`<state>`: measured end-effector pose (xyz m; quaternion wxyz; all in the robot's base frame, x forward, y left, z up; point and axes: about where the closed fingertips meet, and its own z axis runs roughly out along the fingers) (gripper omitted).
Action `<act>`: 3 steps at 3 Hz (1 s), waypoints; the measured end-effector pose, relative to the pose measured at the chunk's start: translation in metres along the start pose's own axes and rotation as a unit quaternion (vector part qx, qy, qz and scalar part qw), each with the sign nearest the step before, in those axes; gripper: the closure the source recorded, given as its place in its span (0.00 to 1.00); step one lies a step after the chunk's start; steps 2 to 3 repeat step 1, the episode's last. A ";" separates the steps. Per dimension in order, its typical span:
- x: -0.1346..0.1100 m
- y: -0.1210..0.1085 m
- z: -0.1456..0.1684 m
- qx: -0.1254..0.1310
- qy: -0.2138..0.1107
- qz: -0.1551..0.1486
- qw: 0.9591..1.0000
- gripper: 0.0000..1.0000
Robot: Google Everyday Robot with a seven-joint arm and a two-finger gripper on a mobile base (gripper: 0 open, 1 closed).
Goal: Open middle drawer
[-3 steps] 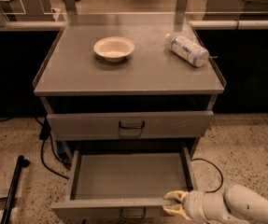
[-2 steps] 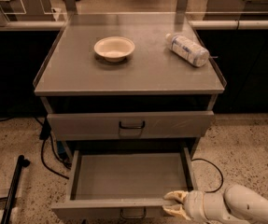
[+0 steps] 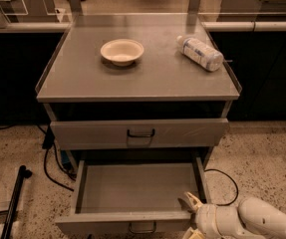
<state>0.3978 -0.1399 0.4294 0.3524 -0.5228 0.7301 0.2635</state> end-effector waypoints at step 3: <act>0.000 0.000 0.000 0.000 0.000 0.000 1.000 0.00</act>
Offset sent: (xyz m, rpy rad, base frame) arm 0.0000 0.0000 0.0000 0.0000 0.0000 0.0000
